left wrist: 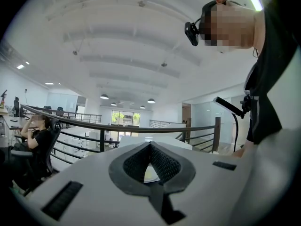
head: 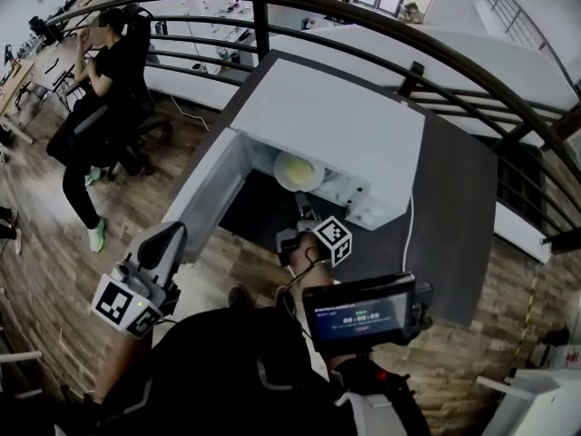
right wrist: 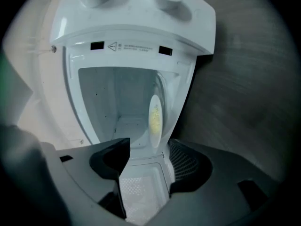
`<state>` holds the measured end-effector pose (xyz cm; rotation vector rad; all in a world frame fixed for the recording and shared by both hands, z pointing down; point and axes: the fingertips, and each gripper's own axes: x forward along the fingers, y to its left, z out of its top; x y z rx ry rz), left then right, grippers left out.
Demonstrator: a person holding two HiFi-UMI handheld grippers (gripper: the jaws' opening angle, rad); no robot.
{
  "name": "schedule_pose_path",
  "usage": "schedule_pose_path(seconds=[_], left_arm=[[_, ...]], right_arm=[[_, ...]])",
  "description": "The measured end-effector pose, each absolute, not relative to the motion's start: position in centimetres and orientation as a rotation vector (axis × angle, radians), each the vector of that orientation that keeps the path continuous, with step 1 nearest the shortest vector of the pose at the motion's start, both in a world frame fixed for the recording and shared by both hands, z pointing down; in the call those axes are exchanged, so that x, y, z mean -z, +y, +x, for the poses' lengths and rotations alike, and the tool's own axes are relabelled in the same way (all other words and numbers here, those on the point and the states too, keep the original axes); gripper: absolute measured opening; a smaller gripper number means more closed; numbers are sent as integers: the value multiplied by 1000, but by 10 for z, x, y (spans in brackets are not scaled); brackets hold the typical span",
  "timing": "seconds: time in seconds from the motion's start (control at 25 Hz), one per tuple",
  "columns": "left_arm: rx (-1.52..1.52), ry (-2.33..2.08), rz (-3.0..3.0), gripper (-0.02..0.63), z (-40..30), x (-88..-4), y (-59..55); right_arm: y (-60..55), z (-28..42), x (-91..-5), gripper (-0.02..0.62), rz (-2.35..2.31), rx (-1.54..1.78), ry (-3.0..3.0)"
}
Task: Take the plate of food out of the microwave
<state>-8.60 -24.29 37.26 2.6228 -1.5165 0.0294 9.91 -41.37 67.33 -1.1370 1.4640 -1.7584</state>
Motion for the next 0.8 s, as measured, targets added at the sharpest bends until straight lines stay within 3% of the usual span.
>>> schedule_pose_path(seconds=[0.6,0.8], left_arm=[[-148,-1575,2557,3,-95,-384,-249],[-173,-1580,2555,3,-97,-386,-253]], right_arm=[[-453,80,-708,256,-1103,1853,1259],[-457,74,-717,181,-1105,1874,1228]])
